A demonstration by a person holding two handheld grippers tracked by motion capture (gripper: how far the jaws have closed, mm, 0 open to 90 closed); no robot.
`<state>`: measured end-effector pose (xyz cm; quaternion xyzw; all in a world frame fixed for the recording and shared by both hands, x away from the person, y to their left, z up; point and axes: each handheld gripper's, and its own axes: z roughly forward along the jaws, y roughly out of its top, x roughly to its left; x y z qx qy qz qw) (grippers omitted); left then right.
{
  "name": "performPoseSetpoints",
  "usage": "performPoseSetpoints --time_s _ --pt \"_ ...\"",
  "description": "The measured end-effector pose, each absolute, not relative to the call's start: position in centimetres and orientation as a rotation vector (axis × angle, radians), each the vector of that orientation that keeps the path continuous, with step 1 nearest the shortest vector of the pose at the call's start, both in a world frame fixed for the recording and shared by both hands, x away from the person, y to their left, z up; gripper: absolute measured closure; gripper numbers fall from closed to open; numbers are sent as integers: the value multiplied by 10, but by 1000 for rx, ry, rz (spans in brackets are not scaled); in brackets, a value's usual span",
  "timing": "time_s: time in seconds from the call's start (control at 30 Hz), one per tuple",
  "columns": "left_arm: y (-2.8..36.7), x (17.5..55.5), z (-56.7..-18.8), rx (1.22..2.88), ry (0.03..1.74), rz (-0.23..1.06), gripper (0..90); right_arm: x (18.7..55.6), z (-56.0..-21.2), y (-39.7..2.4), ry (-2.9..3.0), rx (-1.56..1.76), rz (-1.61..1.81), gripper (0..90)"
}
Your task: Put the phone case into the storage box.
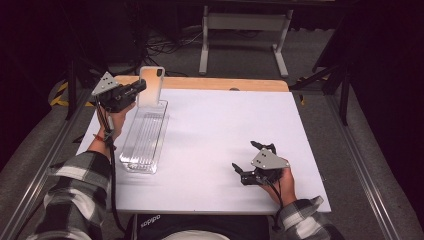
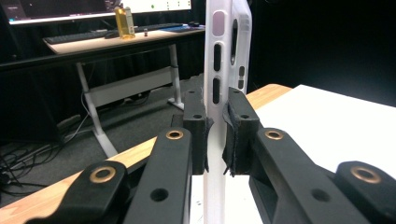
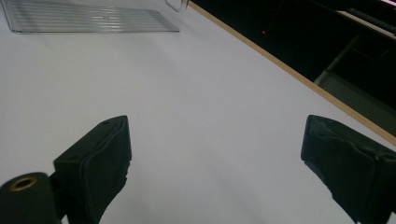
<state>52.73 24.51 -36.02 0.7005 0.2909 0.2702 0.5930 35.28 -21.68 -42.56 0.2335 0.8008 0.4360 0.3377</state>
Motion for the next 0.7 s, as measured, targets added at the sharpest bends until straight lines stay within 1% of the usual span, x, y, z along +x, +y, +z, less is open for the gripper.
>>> performPoseSetpoints --time_s 0.37,0.7 --pt "241 546 -372 1654 678 586 815 354 -427 -218 2085 619 1130 97" --pt "238 560 -388 1703 680 546 815 347 -431 -225 2076 648 1099 105"
